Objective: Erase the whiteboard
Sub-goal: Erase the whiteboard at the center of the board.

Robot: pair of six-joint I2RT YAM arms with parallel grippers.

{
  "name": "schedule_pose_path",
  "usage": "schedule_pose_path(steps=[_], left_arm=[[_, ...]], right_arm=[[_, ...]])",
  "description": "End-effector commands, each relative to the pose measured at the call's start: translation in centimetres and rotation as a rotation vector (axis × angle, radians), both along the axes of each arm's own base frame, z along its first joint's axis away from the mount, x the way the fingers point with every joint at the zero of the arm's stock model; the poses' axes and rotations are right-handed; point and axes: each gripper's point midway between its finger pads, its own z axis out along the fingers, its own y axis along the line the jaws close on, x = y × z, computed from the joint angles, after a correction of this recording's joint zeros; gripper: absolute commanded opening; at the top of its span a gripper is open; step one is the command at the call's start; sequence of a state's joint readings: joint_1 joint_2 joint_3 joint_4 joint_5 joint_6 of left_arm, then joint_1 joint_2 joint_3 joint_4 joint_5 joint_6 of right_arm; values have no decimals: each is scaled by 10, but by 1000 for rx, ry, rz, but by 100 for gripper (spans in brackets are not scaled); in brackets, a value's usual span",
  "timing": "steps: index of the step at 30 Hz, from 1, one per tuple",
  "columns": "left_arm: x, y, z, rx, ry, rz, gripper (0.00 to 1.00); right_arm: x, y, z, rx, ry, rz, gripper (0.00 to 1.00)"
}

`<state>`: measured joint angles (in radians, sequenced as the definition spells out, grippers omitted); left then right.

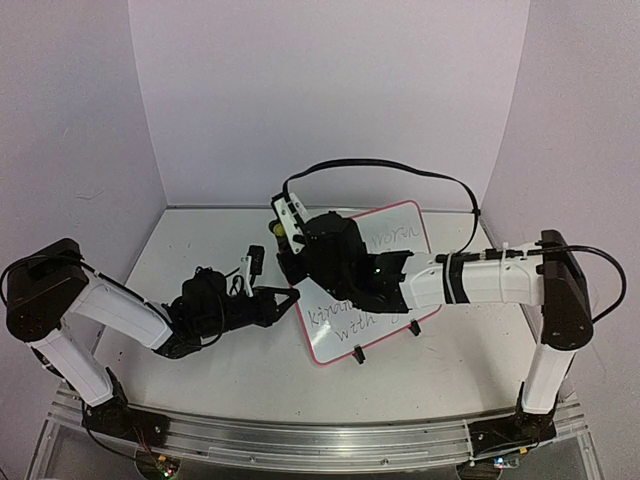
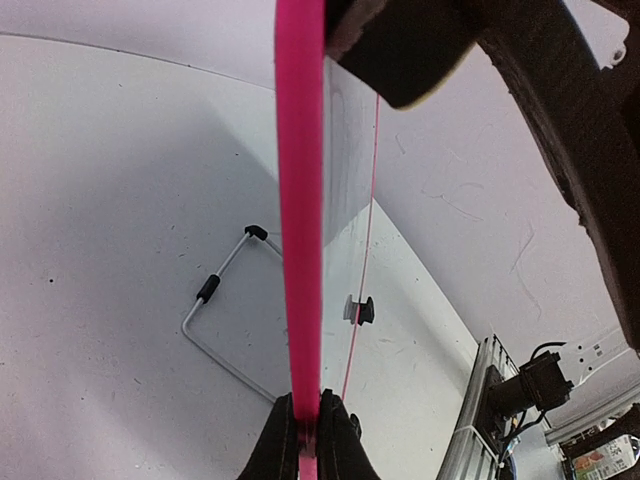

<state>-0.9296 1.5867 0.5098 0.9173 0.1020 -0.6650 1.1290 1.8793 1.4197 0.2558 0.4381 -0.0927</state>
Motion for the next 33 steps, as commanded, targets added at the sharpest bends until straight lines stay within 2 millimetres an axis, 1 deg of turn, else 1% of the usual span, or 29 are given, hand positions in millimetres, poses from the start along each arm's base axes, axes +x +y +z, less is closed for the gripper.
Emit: schedule_pose_path(steps=[1,10,14,17,22,26,29,31,33], left_arm=[[-7,-9,12,-18,-41,-37,0],[-6,-8,11,-8,-53,-29,0],[-6,-8,11,-8,-57,-28,0],[-6,-9,12,-9,-56,-31,0],[-9,-10,11,-8,-55,-36,0],[-11,-10,9,-4,-53,-38,0],[-12,-11,9,-3,-54,-40,0],[-12,-11,9,-3,-55,-40,0],[-13,-11,9,-3,-56,-40,0]], right_arm=[[-2,-2,7,52,3,-16,0],[-15,-32,-31,7,68,-33,0],[-21,-35,-40,28,111,-30,0],[-20,-33,-35,37,106,-28,0],[-9,-20,-18,44,61,-45,0],[2,-9,0,36,5,-60,0],[6,-3,8,48,-8,-61,0],[7,-2,11,55,-9,-62,0],[5,-4,6,56,5,-59,0]])
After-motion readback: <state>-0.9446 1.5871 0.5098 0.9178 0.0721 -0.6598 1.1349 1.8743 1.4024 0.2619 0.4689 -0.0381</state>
